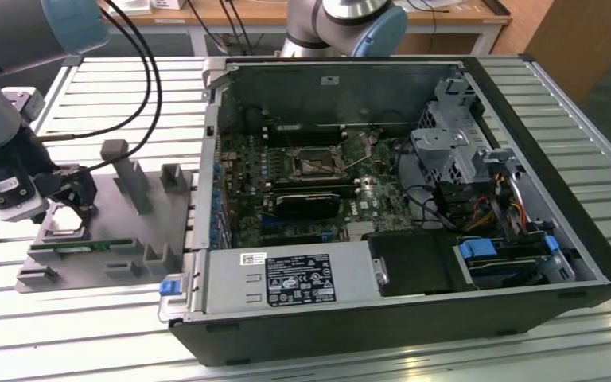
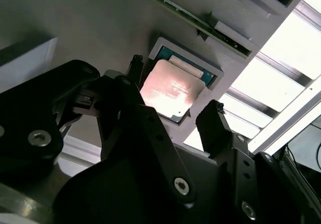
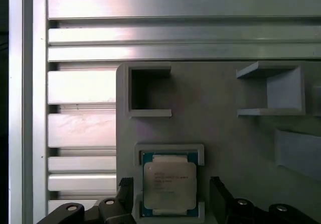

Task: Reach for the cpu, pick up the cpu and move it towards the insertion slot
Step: 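Pick up the cpu and move it towards the insertion slot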

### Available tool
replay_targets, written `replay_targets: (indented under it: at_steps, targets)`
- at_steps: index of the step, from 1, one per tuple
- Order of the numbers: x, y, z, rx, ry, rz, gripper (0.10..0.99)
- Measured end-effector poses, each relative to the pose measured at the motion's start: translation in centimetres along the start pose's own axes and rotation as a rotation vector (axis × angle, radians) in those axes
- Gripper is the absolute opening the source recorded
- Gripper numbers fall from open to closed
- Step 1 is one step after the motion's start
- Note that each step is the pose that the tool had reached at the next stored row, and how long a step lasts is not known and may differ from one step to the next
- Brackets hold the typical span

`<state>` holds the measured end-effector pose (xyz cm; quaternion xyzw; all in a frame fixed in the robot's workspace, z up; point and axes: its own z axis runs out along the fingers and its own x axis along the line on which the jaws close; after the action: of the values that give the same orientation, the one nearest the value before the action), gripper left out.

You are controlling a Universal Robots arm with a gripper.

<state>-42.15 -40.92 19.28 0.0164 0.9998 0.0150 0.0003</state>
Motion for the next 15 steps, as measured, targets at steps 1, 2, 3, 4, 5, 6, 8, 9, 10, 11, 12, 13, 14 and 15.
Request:
replay_targets:
  at_steps: [1, 2, 3, 4, 5, 6, 8, 9, 10, 11, 12, 13, 14, 15]
  targets:
    - [0.00, 0.01, 0.10, 0.002, 0.0000, 0.000, 0.706]
    - [0.01, 0.02, 0.20, 0.004, -0.0001, 0.000, 0.706]
    - [0.01, 0.02, 0.31, 0.006, -0.0001, 0.000, 0.706]
    - [0.01, 0.02, 0.42, 0.007, -0.0002, 0.000, 0.706]
    - [0.02, 0.03, 0.58, 0.008, -0.0001, 0.000, 0.706]
    - [0.02, 0.05, 0.68, 0.008, -0.0002, 0.000, 0.706]
    - [0.03, 0.12, 0.82, 0.008, 0.0000, 0.000, 0.706]
    - [0.02, 0.15, 0.85, 0.008, 0.0000, 0.000, 0.690]
    - [0.02, 0.17, 0.87, 0.008, -0.0001, 0.000, 0.690]
    - [0.02, 0.18, 0.90, 0.008, -0.0001, 0.000, 0.620]
    - [0.03, 0.19, 0.92, 0.008, -0.0001, 0.000, 0.620]
    - [0.03, 0.19, 0.94, 0.008, -0.0001, 0.000, 0.620]
    - [0.03, 0.20, 0.97, 0.008, -0.0003, 0.000, 0.620]
    - [0.03, 0.19, 0.98, 0.008, -0.0001, 0.000, 0.608]
